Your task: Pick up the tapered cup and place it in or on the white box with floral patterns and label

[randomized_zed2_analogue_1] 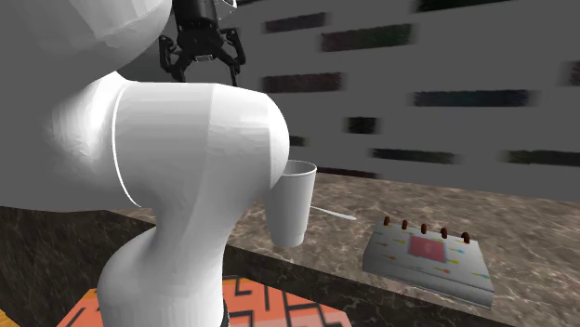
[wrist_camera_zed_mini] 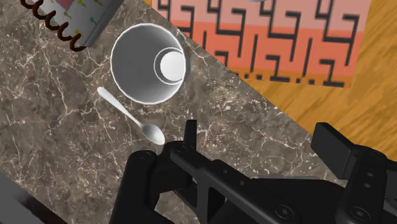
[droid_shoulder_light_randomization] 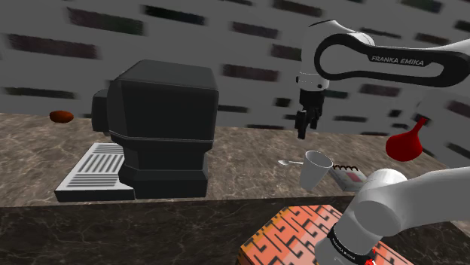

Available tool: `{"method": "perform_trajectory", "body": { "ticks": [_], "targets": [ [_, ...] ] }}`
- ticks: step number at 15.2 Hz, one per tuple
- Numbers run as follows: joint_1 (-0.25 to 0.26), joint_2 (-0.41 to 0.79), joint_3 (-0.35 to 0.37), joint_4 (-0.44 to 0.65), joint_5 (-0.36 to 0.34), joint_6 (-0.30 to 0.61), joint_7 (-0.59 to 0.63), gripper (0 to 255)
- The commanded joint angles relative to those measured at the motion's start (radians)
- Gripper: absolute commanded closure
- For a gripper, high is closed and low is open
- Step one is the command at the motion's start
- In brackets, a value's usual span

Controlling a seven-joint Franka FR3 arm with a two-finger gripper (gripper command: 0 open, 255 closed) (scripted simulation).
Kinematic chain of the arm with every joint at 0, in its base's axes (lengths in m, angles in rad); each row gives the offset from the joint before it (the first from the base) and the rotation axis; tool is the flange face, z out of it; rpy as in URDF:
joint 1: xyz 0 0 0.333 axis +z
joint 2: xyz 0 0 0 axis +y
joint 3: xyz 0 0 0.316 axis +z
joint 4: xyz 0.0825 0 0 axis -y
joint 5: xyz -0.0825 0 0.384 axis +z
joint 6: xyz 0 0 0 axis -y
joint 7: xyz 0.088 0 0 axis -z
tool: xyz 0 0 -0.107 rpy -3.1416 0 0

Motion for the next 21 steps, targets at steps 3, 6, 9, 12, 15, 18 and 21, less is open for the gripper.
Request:
{"method": "perform_trajectory", "body": {
  "ticks": [3,6,9,12,15,18,21],
  "targets": [
    [-0.008,-0.037,-0.022,-0.080,-0.020,0.054,-0.016,0],
    [-0.025,-0.085,-0.057,-0.194,-0.056,0.136,-0.040,0],
    [-0.048,-0.123,-0.097,-0.301,-0.098,0.221,-0.064,0],
    [-0.079,-0.147,-0.141,-0.399,-0.147,0.313,-0.088,0],
    [-0.108,-0.152,-0.177,-0.470,-0.189,0.392,-0.104,0],
    [-0.117,-0.143,-0.188,-0.505,-0.204,0.436,-0.103,0],
    [-0.127,-0.131,-0.200,-0.539,-0.220,0.483,-0.101,0]
  ]
}}
